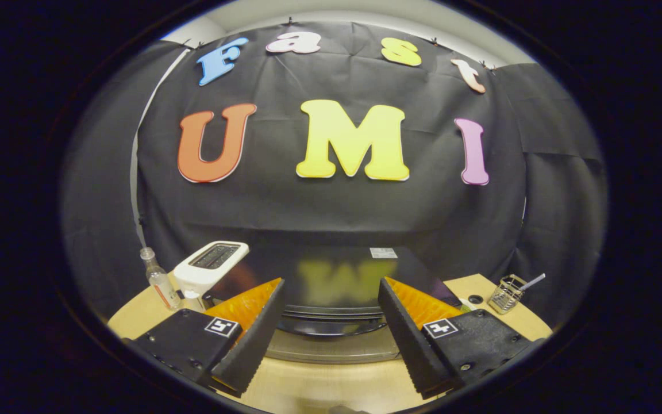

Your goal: Open the toaster oven, put the food inside, and close the toaster oven door.

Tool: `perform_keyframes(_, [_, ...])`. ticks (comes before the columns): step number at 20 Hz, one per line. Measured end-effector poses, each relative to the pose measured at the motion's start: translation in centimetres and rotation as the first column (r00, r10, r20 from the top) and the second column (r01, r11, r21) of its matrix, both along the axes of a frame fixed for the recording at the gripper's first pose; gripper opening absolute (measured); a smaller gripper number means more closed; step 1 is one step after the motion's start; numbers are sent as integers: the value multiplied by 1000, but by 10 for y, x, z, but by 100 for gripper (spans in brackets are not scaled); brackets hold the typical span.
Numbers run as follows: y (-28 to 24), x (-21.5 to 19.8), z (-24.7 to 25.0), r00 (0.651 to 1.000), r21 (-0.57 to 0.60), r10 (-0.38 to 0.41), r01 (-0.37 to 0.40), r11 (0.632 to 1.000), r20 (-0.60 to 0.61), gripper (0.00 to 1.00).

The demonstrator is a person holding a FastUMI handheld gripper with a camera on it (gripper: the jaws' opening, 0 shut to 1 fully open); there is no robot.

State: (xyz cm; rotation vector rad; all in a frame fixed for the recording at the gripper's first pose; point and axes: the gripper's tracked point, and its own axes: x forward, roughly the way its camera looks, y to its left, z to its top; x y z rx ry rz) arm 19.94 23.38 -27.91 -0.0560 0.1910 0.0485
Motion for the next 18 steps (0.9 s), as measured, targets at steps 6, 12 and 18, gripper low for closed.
perform_keyframes(6, [4,9,-30,999,-12,-42,41,999,-35,100])
perform_keyframes(12, [3,-2,-37,997,11,-51,51,999,-62,99])
perform_keyframes(18, [1,-28,-43,997,47,-57,60,997,-59,100])
